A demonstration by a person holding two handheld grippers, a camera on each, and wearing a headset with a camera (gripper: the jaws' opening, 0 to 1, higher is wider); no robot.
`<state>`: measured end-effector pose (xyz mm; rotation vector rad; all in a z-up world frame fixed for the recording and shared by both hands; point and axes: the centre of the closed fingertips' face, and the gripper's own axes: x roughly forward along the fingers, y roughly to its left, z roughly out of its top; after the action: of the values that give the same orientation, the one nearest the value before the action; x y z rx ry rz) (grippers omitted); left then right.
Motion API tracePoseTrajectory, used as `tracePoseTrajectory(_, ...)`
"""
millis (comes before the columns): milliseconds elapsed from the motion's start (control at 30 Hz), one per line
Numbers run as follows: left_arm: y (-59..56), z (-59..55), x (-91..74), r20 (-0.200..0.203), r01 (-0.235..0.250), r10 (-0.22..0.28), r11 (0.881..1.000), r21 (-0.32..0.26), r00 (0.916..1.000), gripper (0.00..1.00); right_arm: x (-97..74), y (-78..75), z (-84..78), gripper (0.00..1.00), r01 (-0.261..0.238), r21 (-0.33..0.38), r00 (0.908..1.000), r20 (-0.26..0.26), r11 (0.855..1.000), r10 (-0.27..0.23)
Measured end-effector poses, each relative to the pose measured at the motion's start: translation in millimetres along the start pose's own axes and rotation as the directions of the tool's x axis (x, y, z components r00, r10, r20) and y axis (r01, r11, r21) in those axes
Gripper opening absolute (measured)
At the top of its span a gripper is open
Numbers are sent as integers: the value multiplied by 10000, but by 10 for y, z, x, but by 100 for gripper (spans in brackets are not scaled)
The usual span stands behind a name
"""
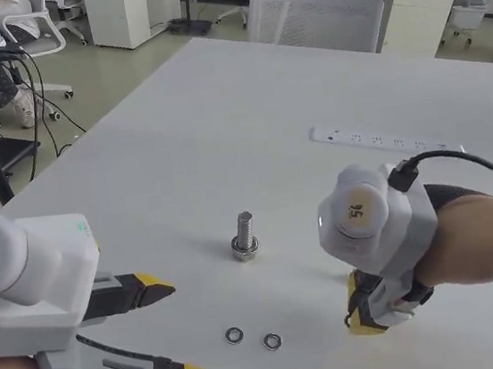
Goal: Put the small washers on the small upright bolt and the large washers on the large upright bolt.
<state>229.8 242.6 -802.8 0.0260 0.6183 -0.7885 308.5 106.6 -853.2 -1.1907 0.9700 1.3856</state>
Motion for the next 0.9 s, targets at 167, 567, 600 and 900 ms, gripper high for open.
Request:
tracePoseTrajectory(167,-5,-1,3,-7,20,-20,10000,4,10000,79,-89,-78,-74,14,211,300,9997,89,9993,-214)
tracePoseTrajectory(567,0,3,5,-17,10,-10,10000,12,10000,79,-282,-239,-232,14,610,711,9981,42,9956,-615)
tracePoseTrajectory(600,1,4,5,-17,8,-8,10000,16,10000,79,-310,-274,-243,14,685,733,9976,22,9950,-688)
tracePoseTrajectory(900,7,6,3,-28,6,-6,10000,2,10000,79,-474,-459,-190,14,1083,709,9940,95,9916,-1093)
